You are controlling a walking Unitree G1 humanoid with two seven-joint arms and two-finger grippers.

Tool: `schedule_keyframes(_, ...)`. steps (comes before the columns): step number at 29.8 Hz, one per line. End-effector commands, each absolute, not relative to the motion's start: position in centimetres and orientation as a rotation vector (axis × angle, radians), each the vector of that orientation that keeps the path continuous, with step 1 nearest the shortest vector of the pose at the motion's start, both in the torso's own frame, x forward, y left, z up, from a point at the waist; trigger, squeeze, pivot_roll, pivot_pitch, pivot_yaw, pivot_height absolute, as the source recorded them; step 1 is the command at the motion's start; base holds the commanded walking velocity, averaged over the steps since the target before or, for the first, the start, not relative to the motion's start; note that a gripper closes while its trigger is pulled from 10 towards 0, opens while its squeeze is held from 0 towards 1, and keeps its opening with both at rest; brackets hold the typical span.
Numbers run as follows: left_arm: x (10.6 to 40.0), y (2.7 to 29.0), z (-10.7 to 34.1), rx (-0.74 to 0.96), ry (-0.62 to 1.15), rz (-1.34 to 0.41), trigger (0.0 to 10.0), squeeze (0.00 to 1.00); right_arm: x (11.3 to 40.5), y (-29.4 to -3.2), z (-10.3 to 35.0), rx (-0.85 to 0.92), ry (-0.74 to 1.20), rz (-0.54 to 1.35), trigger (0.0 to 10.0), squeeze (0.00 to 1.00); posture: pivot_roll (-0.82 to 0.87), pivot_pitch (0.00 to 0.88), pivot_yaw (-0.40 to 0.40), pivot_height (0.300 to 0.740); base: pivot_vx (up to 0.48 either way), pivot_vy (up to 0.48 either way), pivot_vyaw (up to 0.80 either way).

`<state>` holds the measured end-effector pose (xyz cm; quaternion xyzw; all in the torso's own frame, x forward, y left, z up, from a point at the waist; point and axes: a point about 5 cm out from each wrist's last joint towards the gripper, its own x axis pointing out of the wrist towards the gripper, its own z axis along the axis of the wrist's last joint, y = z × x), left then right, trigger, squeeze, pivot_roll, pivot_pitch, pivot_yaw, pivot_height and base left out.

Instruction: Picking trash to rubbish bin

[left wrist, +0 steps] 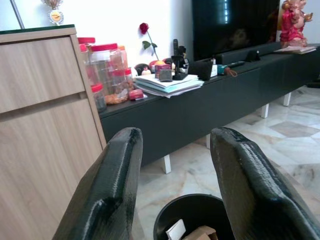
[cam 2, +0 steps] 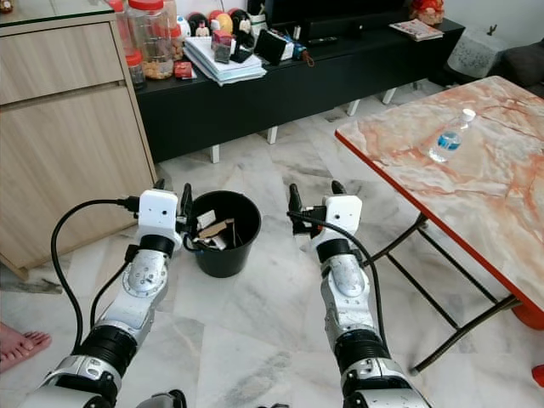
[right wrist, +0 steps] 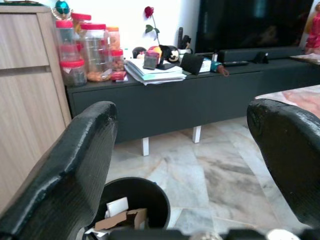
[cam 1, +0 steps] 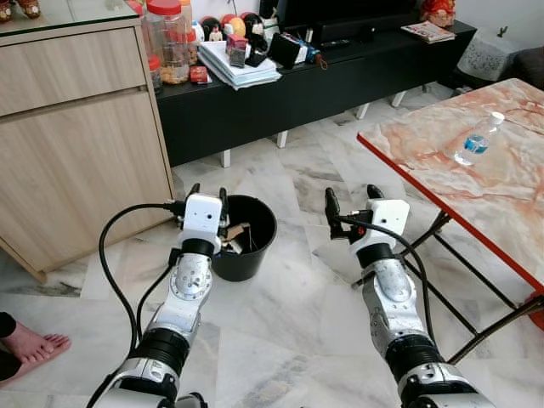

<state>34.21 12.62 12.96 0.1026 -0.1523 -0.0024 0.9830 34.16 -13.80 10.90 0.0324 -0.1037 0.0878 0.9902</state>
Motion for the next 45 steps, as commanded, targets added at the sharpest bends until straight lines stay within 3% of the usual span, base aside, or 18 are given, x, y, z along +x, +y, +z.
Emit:
schedule_keyframes(1, 34.24, 12.43, 13.17, 0.197, -0.31, 0.002, 10.0, 0.0, 34.27, -14.03, 11.2, 0.074, -0.211, 0.174, 10.0, 0.0, 0.09, 0.111, -0.158, 0.74, 0.0, 0.0, -0.78)
schedule_keyframes(34, 34.47, 12.56, 13.28, 0.213, -0.306, 0.009, 10.0, 0.0, 34.24, -13.18, 11.3, 0.081, -0.218, 0.223, 10.0, 0.0, 0.1, 0.074, -0.149, 0.74, 0.326, 0.0, -0.12)
schedule_keyframes(45, 34.39, 12.19, 13.23, 0.208, -0.31, -0.018, 10.0, 0.0, 34.21, -13.1, 11.05, 0.09, -0.203, 0.22, 10.0, 0.0, 0.1, 0.054, -0.14, 0.74, 0.357, 0.0, -0.76)
